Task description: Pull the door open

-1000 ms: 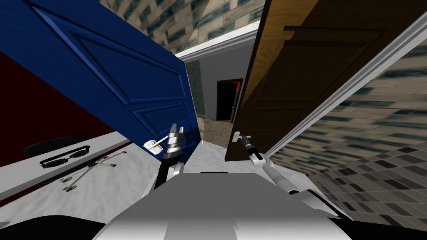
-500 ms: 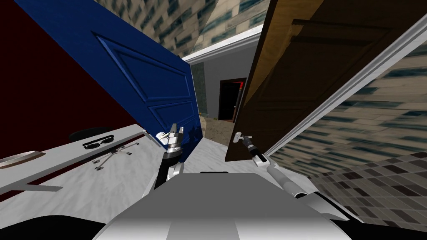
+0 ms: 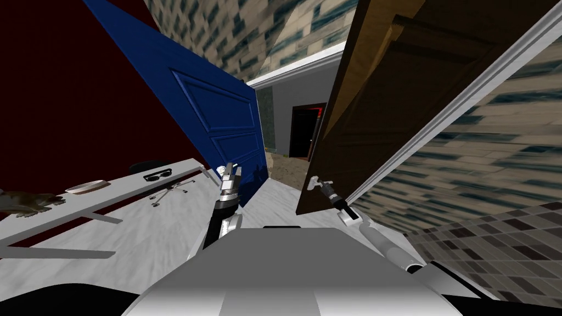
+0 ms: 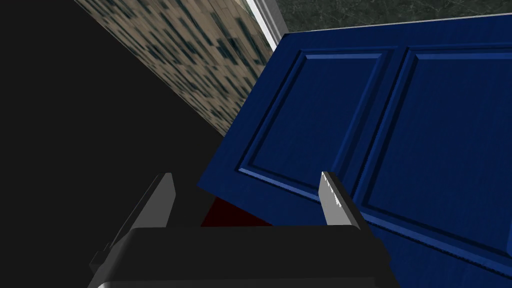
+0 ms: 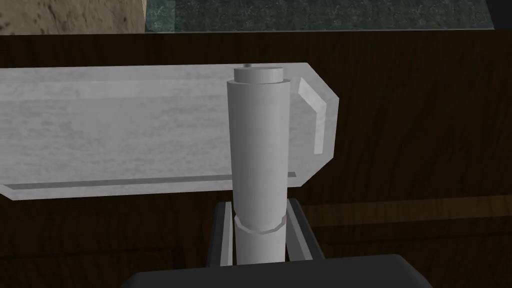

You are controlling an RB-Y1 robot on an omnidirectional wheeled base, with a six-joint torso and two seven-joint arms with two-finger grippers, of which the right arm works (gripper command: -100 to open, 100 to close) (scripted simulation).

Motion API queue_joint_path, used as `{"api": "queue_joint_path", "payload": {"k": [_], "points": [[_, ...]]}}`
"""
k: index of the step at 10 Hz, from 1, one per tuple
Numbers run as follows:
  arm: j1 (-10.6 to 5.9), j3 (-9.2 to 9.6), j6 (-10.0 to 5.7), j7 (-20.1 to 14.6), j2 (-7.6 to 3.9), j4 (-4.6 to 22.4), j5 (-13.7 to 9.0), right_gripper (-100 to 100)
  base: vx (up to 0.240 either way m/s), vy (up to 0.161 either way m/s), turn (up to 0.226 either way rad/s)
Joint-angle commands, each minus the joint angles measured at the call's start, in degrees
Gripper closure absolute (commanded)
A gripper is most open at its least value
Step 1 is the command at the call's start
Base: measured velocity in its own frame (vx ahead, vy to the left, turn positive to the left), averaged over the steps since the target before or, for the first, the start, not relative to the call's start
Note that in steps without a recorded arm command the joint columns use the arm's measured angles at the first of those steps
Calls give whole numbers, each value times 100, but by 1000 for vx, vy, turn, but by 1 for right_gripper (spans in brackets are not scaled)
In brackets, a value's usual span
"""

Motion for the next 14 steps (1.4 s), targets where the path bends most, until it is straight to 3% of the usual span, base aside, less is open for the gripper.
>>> {"api": "queue_joint_path", "payload": {"k": [1, 2, 9, 11, 12, 13, 14], "points": [[95, 69, -141, -104, -158, -33, -22, 100, -181, -82, 58], [60, 61, -69, -55, -79, -41, -7, 100, -81, -29, 12], [294, 333, -785, -387, -525, 115, -26, 100, -194, -111, 156], [335, 382, -925, -451, -613, 145, -31, 100, -203, -107, 100], [303, 405, -882, -436, -561, 149, -12, 100, -91, -33, 24], [350, 460, -1059, -498, -629, 223, 2, 100, -129, -63, 127], [362, 471, -1110, -515, -651, 241, 4, 100, -192, -109, 172]]}}
